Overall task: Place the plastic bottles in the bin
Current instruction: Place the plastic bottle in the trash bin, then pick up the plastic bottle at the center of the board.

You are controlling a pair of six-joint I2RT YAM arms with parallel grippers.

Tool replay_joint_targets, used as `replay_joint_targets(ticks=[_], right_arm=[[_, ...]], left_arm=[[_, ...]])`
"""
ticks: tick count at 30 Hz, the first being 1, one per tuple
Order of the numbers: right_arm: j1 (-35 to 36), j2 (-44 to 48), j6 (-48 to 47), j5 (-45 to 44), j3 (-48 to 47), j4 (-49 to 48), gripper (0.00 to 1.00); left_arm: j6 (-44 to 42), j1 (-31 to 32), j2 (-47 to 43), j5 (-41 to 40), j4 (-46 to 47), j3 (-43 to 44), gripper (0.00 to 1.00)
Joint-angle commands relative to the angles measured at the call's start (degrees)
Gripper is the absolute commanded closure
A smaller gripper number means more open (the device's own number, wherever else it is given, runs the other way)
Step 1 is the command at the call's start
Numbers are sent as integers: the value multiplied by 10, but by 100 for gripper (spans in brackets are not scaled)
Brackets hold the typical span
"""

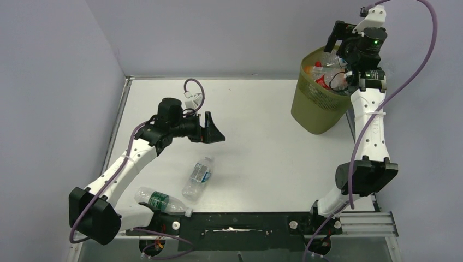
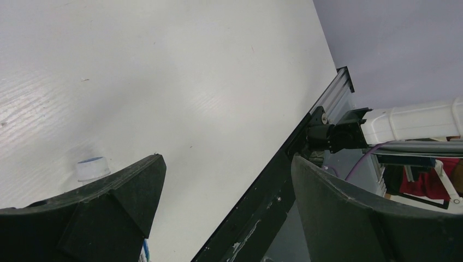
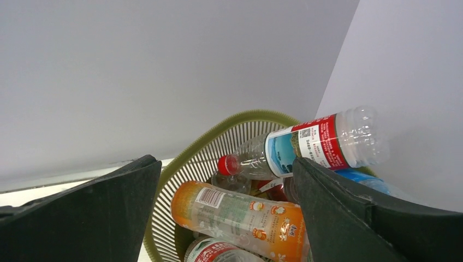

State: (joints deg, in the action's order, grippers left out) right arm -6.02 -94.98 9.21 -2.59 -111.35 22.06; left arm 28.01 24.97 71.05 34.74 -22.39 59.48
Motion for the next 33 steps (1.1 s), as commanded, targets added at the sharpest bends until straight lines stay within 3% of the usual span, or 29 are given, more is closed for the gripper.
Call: replay_joint_targets(ticks=[1, 11, 19, 25, 33], right_arm=[[-4, 41, -3, 7, -32, 1, 3], [-4, 78, 24, 65, -53, 46, 1], [20, 148, 72, 221, 42, 80, 2], [145, 181, 44, 250, 103, 139, 2], [279, 257, 69, 226, 280, 102, 2]], left_arm=[[4, -1, -24, 14, 38, 4, 14], [2, -2, -30, -3, 21, 10, 14], [-24, -14, -47, -71, -81, 23, 10], [-35, -29, -64, -75, -133, 16, 10], [-38, -32, -54, -146, -220, 22, 10]])
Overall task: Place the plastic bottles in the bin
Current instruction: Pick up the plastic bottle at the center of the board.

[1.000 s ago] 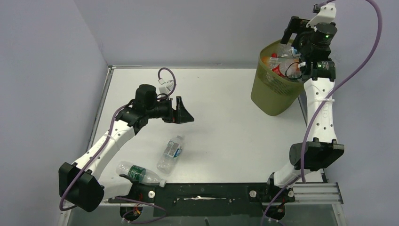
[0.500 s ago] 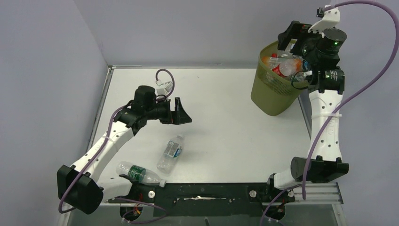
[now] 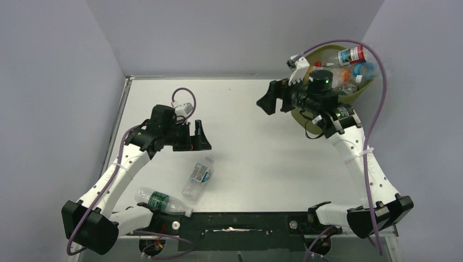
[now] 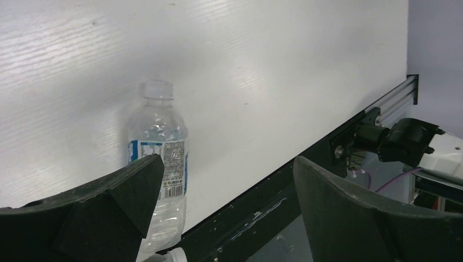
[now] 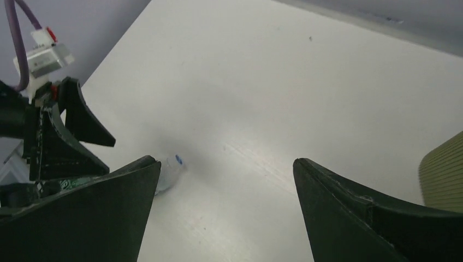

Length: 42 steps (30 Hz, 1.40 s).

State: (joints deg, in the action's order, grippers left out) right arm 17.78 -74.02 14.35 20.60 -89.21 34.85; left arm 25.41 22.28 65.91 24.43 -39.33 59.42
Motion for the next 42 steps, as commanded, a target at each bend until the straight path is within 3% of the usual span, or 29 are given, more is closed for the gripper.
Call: replay_joint_targets(ticks=[1, 8, 15, 25, 42], right_arm=[[54, 56, 25, -11, 82, -35, 2], [159, 89, 105, -52, 244, -139, 2], [239, 67, 175, -79, 350, -243, 2], [257, 45, 235, -40, 437, -326, 2], [257, 28, 235, -32, 461, -336, 2]], left_arm=[[-10, -5, -3, -48, -57, 21, 10], [3, -2, -16, -82, -107, 1, 10], [31, 18, -14, -110, -142, -21, 10], [63, 49, -49, -167, -191, -72, 10], [73, 131, -24, -244, -175, -109, 10]])
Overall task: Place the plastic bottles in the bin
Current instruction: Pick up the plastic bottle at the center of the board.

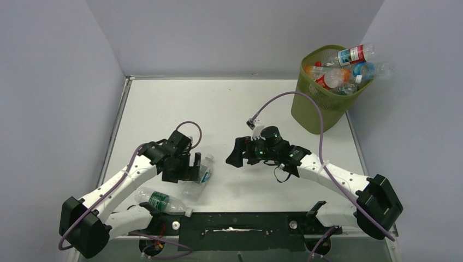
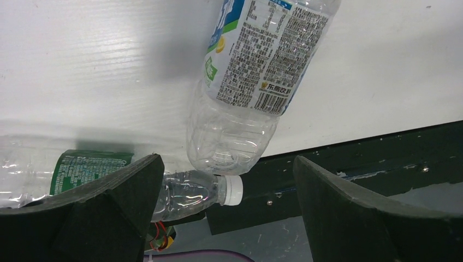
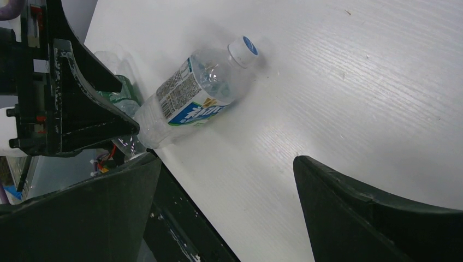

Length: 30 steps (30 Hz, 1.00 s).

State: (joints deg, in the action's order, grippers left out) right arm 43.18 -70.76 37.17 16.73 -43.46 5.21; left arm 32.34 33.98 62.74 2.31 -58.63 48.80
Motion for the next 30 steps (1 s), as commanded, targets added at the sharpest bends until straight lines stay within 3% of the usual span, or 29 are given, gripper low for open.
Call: replay_joint_targets(ticks=[1, 15, 30], right_arm=[[3, -6, 7, 8, 4, -39, 2], [3, -13, 14, 4, 13, -40, 2], [4, 1, 15, -3, 31, -35, 2]], left_arm=[[4, 19, 10, -23, 21, -4, 10], [19, 76, 61, -42, 31, -1, 10], [62, 178, 162, -84, 50, 35, 12]])
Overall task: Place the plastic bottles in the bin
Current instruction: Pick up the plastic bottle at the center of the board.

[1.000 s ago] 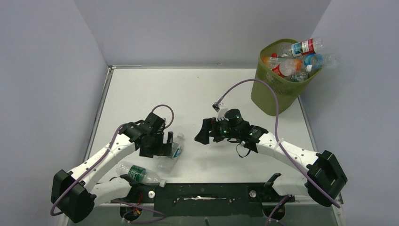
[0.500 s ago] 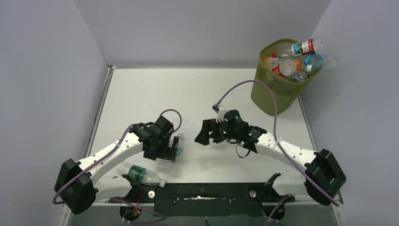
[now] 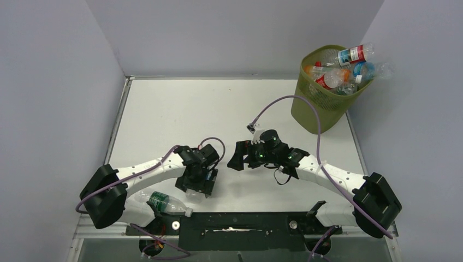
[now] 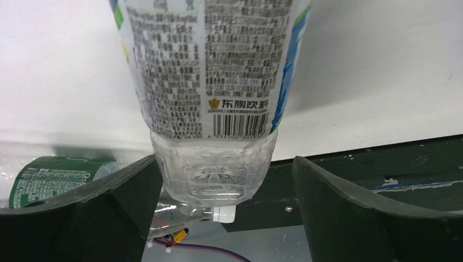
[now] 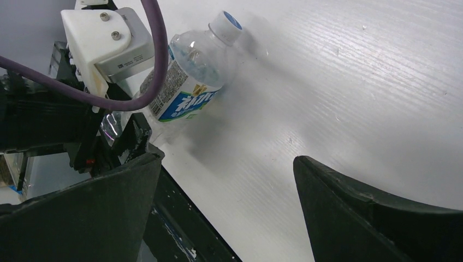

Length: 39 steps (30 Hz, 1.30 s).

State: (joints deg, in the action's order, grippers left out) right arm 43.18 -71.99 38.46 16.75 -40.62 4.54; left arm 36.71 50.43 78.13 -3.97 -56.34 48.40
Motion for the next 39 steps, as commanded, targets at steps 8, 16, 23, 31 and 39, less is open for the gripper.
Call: replay_joint_targets(ticks=[8, 16, 23, 31, 39], right_arm=[[4, 15, 0, -5, 9, -29, 2], [3, 19, -1, -7, 12, -23, 2], [2, 26, -1, -10, 10, -16, 2], [-13, 45, 7, -4, -8, 5, 2], [-76, 77, -15, 12, -33, 65, 2]], left_arm=[[18, 21, 20, -28, 41, 59, 40], [12, 28, 31, -25, 52, 92, 53], [5, 46, 33, -18, 62, 130, 53], [-3, 63, 20, 4, 89, 150, 53], [-12, 84, 4, 15, 113, 160, 53]])
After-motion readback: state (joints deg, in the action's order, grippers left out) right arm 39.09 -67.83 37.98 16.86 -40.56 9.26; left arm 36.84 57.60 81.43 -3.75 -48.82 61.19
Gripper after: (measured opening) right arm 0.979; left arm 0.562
